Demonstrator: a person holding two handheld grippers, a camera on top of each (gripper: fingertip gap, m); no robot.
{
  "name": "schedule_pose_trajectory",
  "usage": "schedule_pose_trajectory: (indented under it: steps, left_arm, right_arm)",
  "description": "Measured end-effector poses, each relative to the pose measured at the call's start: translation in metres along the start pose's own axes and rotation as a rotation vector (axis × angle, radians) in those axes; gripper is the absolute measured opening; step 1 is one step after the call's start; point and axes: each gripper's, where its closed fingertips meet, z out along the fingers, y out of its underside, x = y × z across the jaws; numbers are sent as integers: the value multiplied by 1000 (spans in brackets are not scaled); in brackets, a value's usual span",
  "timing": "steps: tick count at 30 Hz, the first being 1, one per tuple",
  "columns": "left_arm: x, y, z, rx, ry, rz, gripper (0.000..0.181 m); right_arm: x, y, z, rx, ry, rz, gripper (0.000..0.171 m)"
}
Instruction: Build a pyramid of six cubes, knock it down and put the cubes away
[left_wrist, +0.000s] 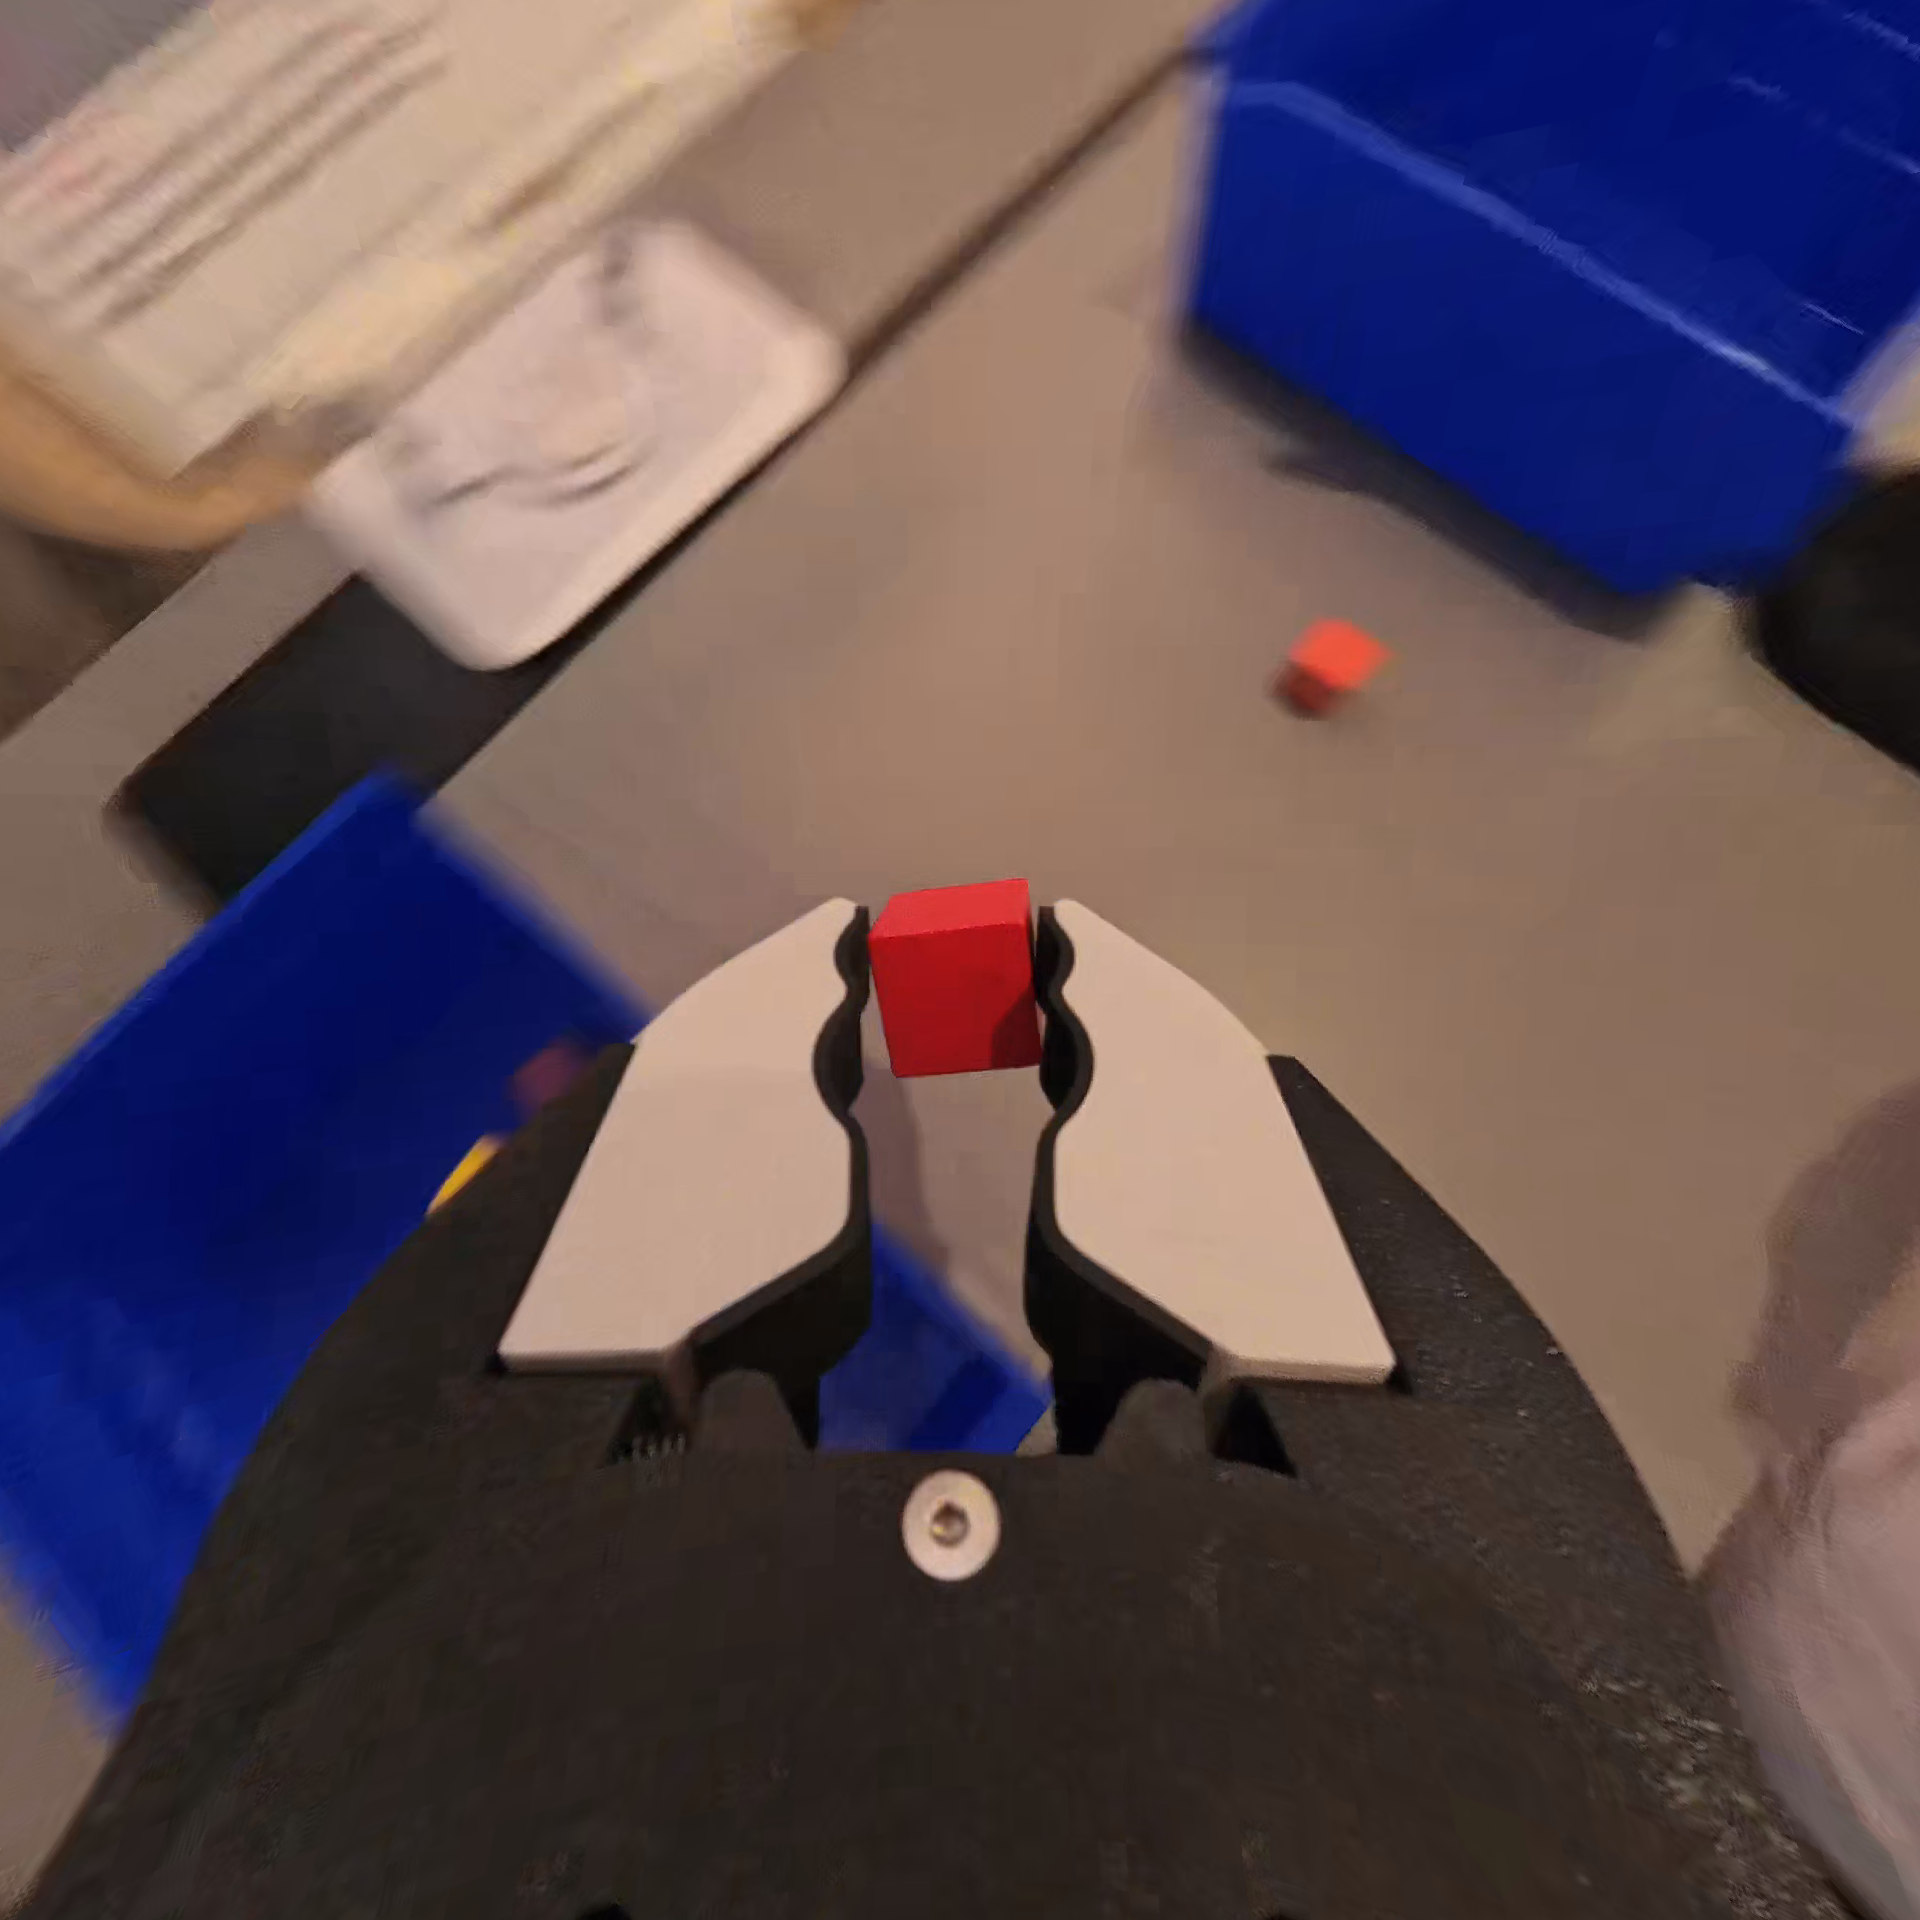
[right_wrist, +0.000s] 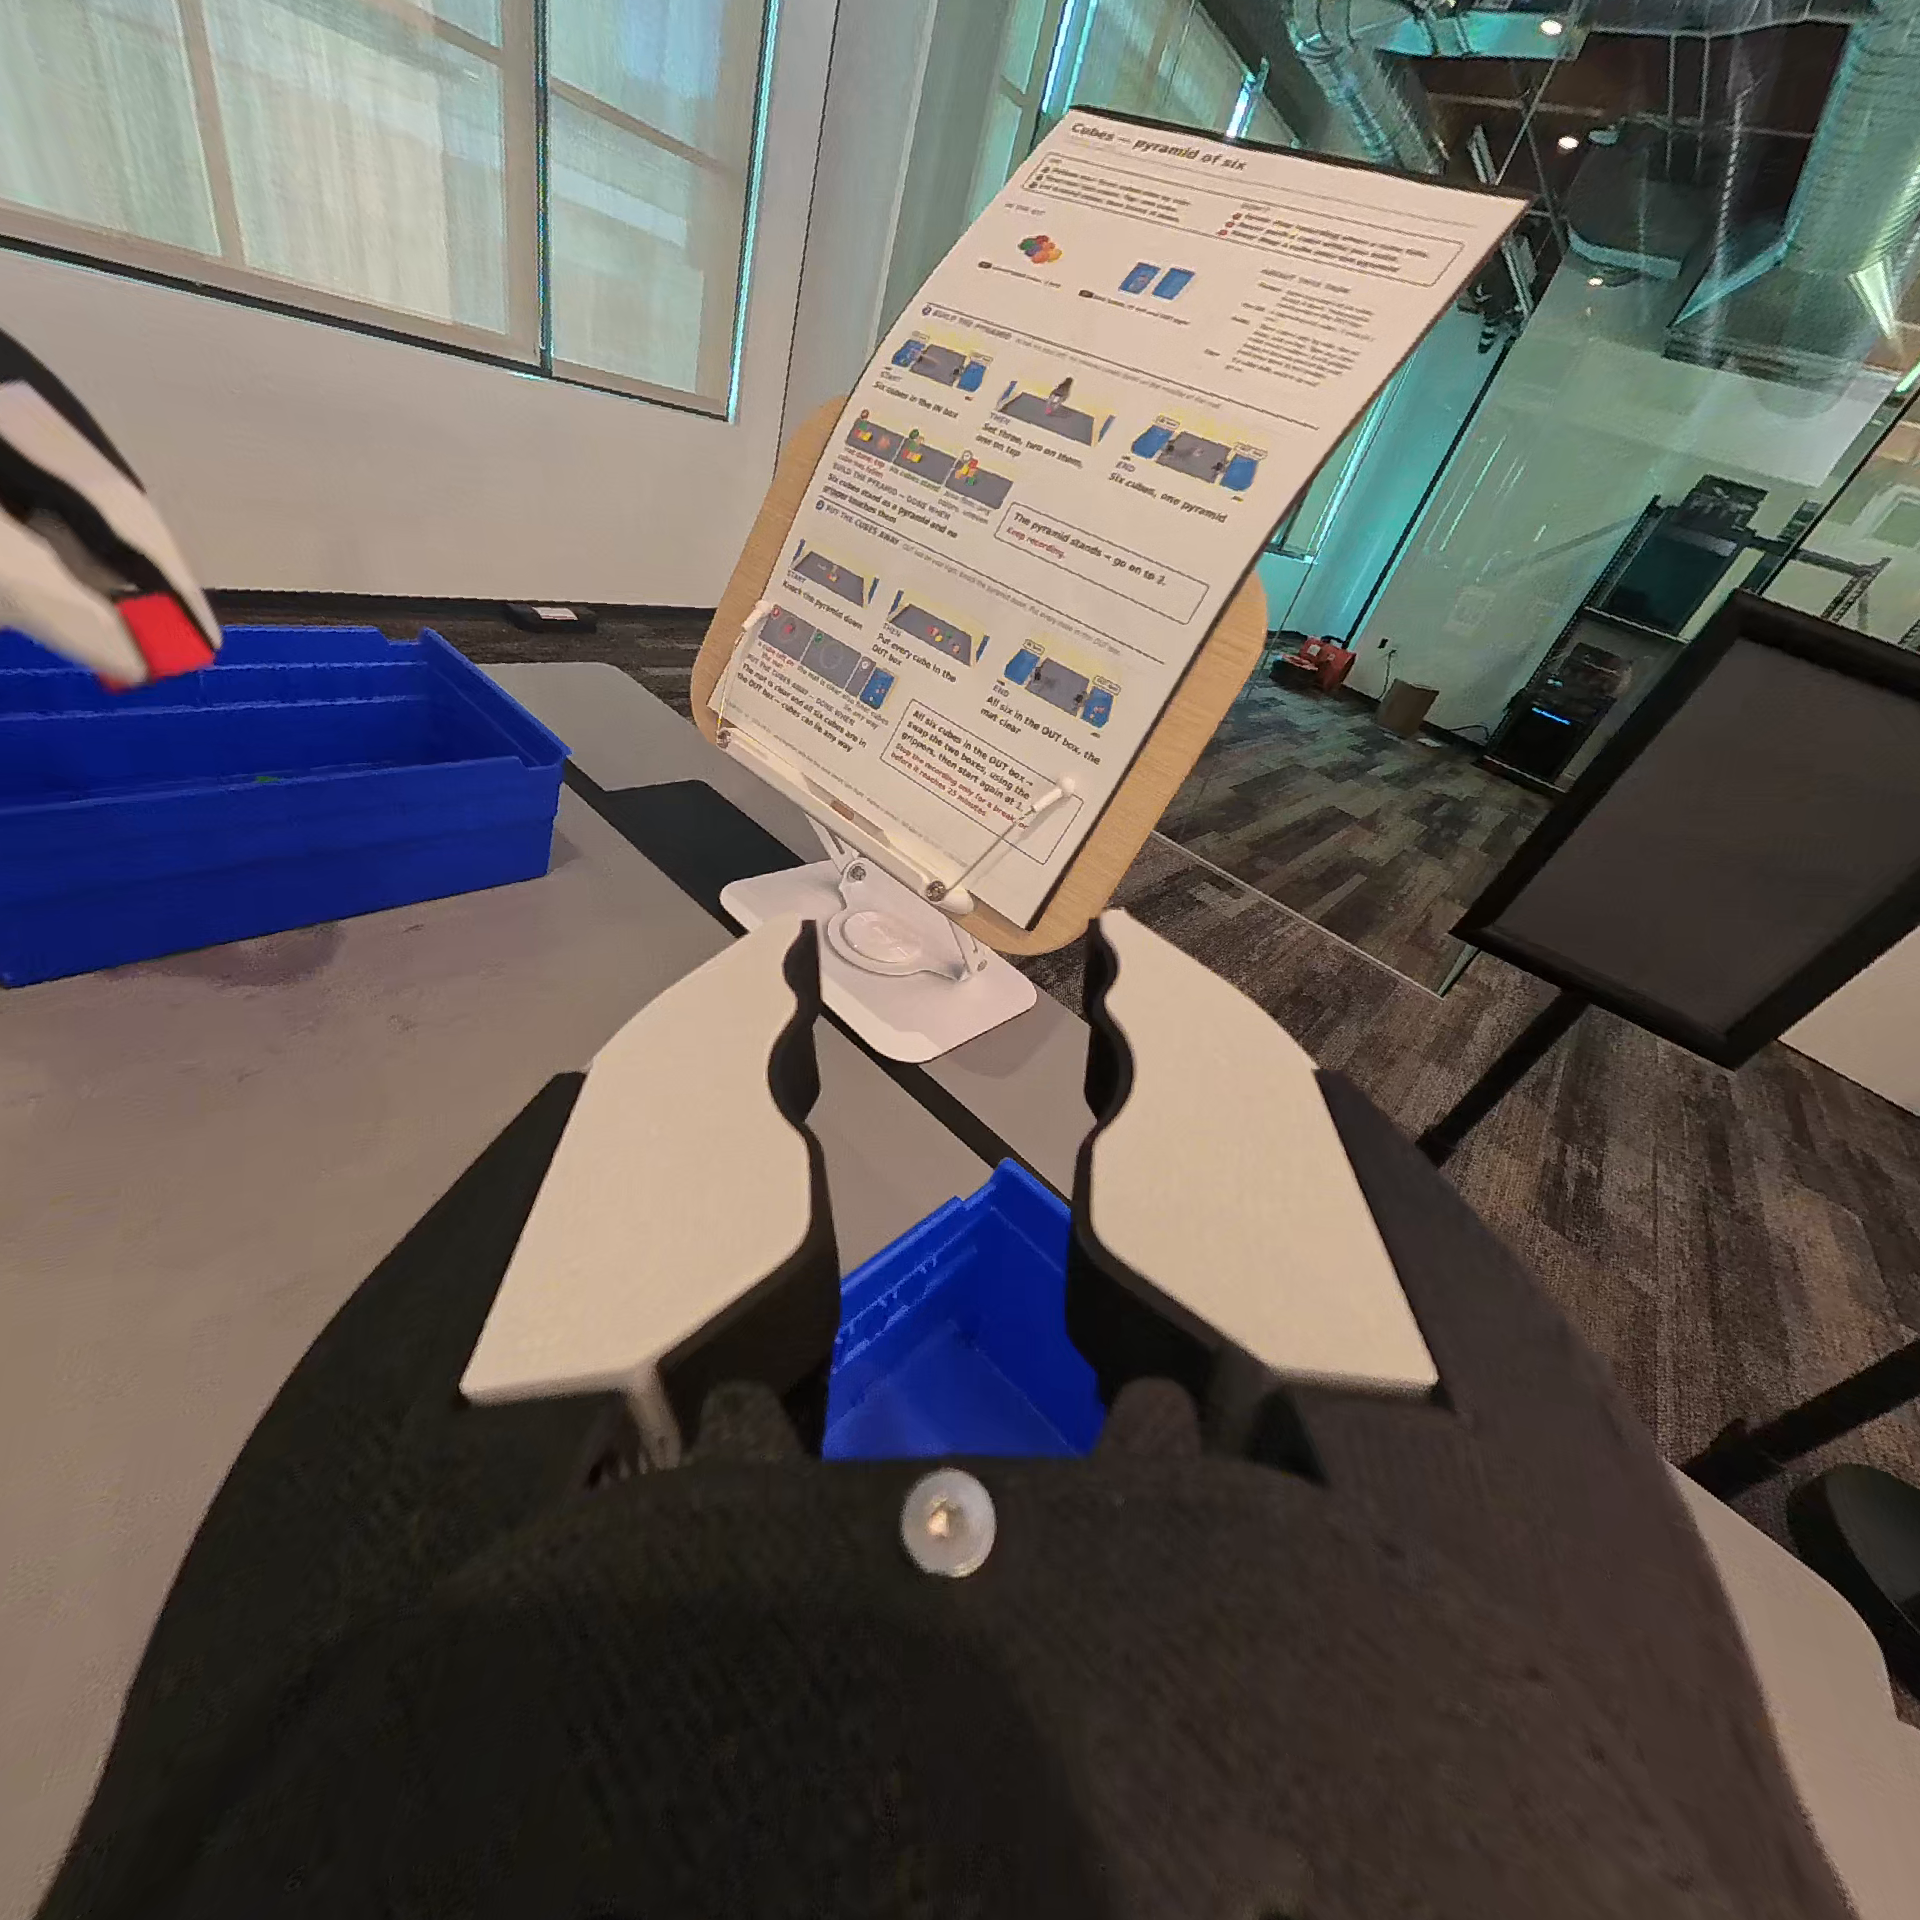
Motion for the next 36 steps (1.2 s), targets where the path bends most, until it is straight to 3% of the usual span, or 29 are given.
schedule_pose_trajectory:
  steps: [3, 6, 13, 23, 36]
  left_arm:
    - [77, -10, 52, -32, 213, 257, 30]
    - [112, 7, 112, -155, 295, 375, 30]
    - [130, 17, 185, -285, 332, 464, 30]
    - [132, 24, 216, -388, 285, 650, 30]
    - [141, 28, 224, -434, 361, 678, 30]
  right_arm:
    - [-8, 1, 3, -16, -14, -24, 49]
    - [-15, 0, 5, -27, -24, -65, 49]
    - [-19, 0, 7, -26, -53, -68, 49]
    - [-13, 2, 1, -31, -49, -59, 49]
    - [-12, 7, 3, -45, -54, -50, 49]
